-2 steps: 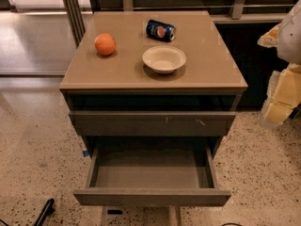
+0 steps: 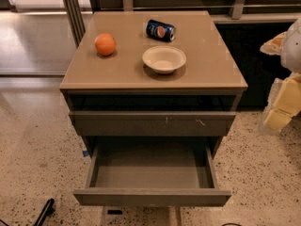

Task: Close middle drawer

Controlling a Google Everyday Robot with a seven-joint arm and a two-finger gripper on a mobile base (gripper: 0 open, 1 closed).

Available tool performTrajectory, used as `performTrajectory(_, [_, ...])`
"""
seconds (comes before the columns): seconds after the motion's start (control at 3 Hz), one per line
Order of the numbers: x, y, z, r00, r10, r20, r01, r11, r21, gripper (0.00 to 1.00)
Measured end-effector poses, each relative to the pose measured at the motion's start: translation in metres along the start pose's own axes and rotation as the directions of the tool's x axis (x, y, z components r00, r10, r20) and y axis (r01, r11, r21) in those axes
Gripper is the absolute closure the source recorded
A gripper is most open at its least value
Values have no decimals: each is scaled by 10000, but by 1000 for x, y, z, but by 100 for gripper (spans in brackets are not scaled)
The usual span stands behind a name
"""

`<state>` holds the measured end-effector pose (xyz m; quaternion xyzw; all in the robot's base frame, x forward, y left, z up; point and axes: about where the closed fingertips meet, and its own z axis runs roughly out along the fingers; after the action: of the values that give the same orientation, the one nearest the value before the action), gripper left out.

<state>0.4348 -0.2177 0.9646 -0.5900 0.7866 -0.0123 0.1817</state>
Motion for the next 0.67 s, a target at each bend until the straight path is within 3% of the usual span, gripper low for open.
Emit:
performTrajectory(0.33, [7, 22, 23, 9917, 725, 1066, -708, 9973, -191, 0])
performTrajectory(0.67, [21, 60, 65, 9474, 2124, 2395, -2033, 9771, -623, 0])
